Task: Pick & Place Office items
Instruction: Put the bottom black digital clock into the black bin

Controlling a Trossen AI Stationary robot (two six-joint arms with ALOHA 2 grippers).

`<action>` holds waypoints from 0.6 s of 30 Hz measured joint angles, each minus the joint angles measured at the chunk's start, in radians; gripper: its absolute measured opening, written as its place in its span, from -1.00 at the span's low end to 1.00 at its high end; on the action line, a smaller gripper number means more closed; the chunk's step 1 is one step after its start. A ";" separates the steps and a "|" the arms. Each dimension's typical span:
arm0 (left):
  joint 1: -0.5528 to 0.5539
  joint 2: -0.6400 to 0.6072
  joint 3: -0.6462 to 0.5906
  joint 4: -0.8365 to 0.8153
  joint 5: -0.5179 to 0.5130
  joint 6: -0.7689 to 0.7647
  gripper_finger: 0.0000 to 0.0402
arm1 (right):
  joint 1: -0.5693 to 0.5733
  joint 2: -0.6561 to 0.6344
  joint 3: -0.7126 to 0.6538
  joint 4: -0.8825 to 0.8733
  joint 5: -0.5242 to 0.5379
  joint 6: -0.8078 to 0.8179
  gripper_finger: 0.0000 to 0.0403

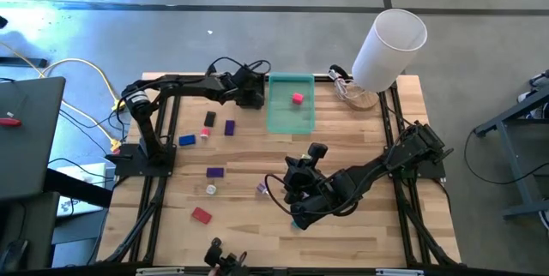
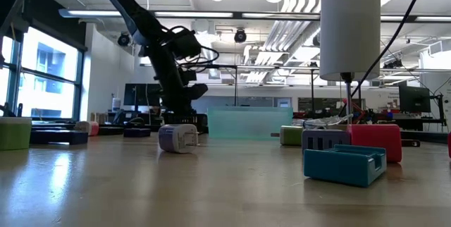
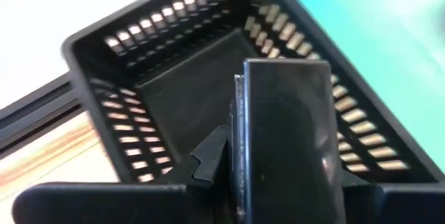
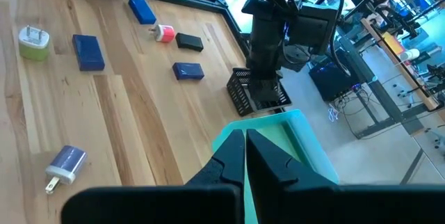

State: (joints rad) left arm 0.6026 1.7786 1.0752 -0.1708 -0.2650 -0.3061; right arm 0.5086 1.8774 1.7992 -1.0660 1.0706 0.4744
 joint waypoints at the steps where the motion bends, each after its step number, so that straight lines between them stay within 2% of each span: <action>1: -0.002 0.000 0.000 0.002 -0.002 0.003 -0.61 | 0.000 0.000 0.000 0.000 0.000 0.000 -0.99; 11: -0.001 -0.001 0.000 0.005 -0.004 0.002 -0.61 | 0.000 0.000 0.000 0.000 0.000 0.000 -0.99; 18: -0.001 -0.001 0.000 0.074 -0.004 0.009 -0.61 | 0.000 0.000 0.000 0.000 -0.001 0.000 -0.99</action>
State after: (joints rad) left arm 0.6018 1.7775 1.0752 -0.0970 -0.2691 -0.2967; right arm 0.5085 1.8774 1.7992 -1.0660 1.0700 0.4744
